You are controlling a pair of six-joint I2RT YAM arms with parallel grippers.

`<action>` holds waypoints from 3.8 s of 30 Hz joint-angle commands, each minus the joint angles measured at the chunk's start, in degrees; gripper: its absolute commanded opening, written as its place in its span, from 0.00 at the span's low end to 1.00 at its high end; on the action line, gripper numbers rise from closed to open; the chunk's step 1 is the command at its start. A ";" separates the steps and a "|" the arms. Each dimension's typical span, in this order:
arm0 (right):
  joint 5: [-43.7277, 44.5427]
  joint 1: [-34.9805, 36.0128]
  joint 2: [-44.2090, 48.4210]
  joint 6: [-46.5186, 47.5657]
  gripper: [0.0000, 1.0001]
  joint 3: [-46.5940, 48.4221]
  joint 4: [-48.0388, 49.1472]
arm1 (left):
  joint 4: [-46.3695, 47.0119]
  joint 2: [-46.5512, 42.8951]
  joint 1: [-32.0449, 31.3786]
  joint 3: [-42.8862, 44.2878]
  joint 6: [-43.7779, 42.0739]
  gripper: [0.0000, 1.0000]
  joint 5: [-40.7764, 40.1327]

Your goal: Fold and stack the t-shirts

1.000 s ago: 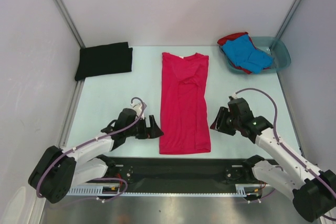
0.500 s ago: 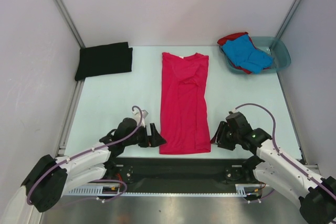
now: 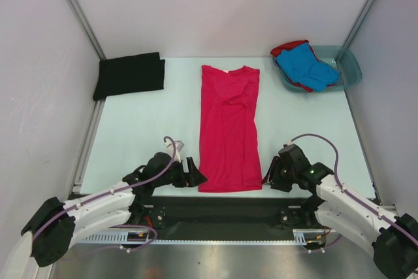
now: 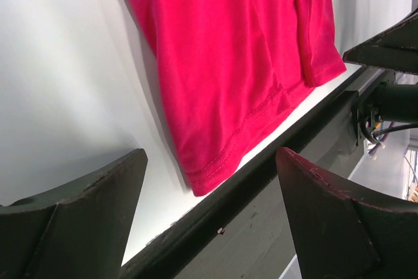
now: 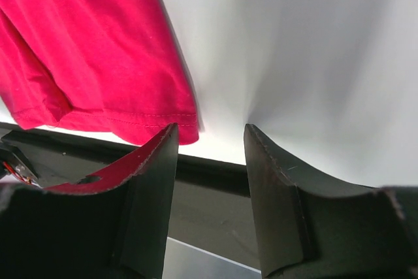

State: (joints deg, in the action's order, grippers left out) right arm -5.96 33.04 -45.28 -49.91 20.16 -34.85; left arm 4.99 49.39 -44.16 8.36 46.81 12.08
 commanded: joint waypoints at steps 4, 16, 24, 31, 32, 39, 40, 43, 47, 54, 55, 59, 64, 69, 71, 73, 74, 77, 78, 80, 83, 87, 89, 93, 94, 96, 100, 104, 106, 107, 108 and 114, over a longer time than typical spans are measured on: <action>2.26 0.71 0.19 -0.54 0.49 0.84 0.23 | -9.48 0.89 -0.66 -1.68 0.30 0.89 -4.52; 4.37 0.98 4.76 -0.72 0.49 2.51 -3.03 | -9.74 2.03 -1.98 0.43 -0.22 0.88 -5.66; 9.20 1.50 4.32 -0.10 0.49 4.97 -6.89 | -15.18 -0.43 -3.21 2.18 -0.49 0.86 -10.57; 12.98 2.82 2.30 -0.89 0.48 7.43 -8.30 | -22.29 -3.07 -3.82 5.26 -1.45 0.86 -16.63; 13.86 3.95 2.04 -1.06 0.48 8.13 -8.22 | -23.27 -3.50 -4.00 6.22 -1.54 0.85 -17.69; 20.62 12.46 -2.97 0.34 0.47 14.97 -7.25 | -30.04 -6.14 -6.54 12.46 -1.98 0.83 -26.57; 23.51 13.53 -3.67 0.51 0.47 16.12 -7.68 | -31.09 -6.14 -6.81 13.43 -2.68 0.83 -27.71; 27.91 16.78 -7.19 1.13 0.47 20.34 -9.53 | -32.93 -5.80 -7.17 16.68 -3.39 0.83 -29.65; 36.25 22.85 -10.27 0.69 0.47 25.62 -12.60 | -36.36 -6.67 -9.18 22.29 -3.30 0.82 -32.90; 43.66 28.13 -14.40 1.57 0.48 32.92 -16.65 | -40.94 -8.25 -10.24 30.22 -5.67 0.83 -36.68; 43.75 28.14 -15.01 1.05 0.48 32.92 -16.74 | -41.55 -8.43 -10.24 30.31 -5.67 0.84 -36.95; 43.75 28.22 -15.54 -2.55 0.49 31.26 -18.14 | -40.68 -9.31 -10.33 27.34 -4.71 0.84 -36.42; 41.12 28.22 -14.32 -6.95 0.49 26.87 -17.54 | -36.39 -9.39 -10.33 22.06 -2.78 0.84 -33.00; 38.92 28.22 -10.71 -8.19 0.50 23.00 -14.55 | -31.28 -10.10 -10.33 16.43 -1.11 0.85 -29.13; 38.30 28.14 -10.01 -8.01 0.50 21.50 -13.32 | -29.52 -10.19 -10.33 14.94 -0.84 0.85 -28.86; 37.25 28.14 -9.48 -7.22 0.50 20.80 -12.09 | -29.60 -9.92 -10.33 14.49 -0.67 0.84 -28.95; 36.98 28.05 -9.39 -7.04 0.50 19.92 -11.04 | -29.86 -9.75 -10.33 14.14 -0.32 0.84 -29.12; 35.40 27.70 -9.04 -6.52 0.51 18.78 -9.37 | -29.08 -9.83 -10.33 12.48 0.56 0.84 -28.25; 35.23 27.52 -8.87 -6.60 0.51 18.25 -9.10 | -28.38 -9.83 -10.33 11.95 0.83 0.84 -27.81; 34.26 26.56 -8.16 -7.39 0.52 17.55 -8.75 | -26.71 -9.40 -10.24 11.07 1.09 0.85 -26.49; 30.75 22.45 -5.36 -6.43 0.52 14.91 -6.47 | -24.34 -7.47 -10.33 10.80 0.92 0.86 -24.56; 20.93 14.70 -0.44 -2.75 0.52 10.00 -1.28 | -18.03 -4.74 -10.33 10.27 0.57 0.86 -20.79; 18.27 11.98 1.50 -0.47 0.52 9.28 0.56 | -16.69 -3.69 -10.33 10.10 0.83 0.86 -19.81; 12.48 7.57 0.99 1.65 0.52 8.93 1.98 | -13.88 -3.33 -10.16 9.48 1.18 0.86 -18.41; 11.42 6.61 0.54 1.83 0.52 8.84 2.24 | -13.52 -3.33 -10.15 9.31 1.62 0.86 -17.88; 9.40 6.51 -0.86 1.57 0.52 8.84 2.94 | -12.39 -3.33 -10.15 8.52 2.67 0.87 -16.31; 7.37 6.51 -2.18 -1.15 0.51 8.75 2.34 | -11.06 -2.37 -10.07 7.46 3.91 0.87 -14.01; 7.10 7.04 -2.89 -3.70 0.49 9.36 0.23 | -12.02 0.71 -9.98 8.34 4.26 0.88 -12.87; 8.06 7.57 -3.58 -3.88 0.49 9.28 -0.74 | -12.99 2.73 -9.98 8.78 4.35 0.88 -13.57; 8.41 7.66 -4.03 -4.05 0.49 9.45 -1.01 | -13.08 3.26 -9.98 9.21 4.17 0.88 -13.66; 9.29 7.83 -4.29 -4.14 0.49 9.37 -1.36 | -12.91 4.74 -9.98 9.39 3.82 0.89 -13.66; 10.35 9.15 -7.19 -4.49 0.50 8.67 -0.92 | -9.48 8.18 -9.89 9.39 4.17 0.89 -10.76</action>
State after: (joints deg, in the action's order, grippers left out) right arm 3.09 41.32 -51.77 -53.49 28.95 -35.77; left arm -5.08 55.92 -54.19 17.30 50.13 -1.08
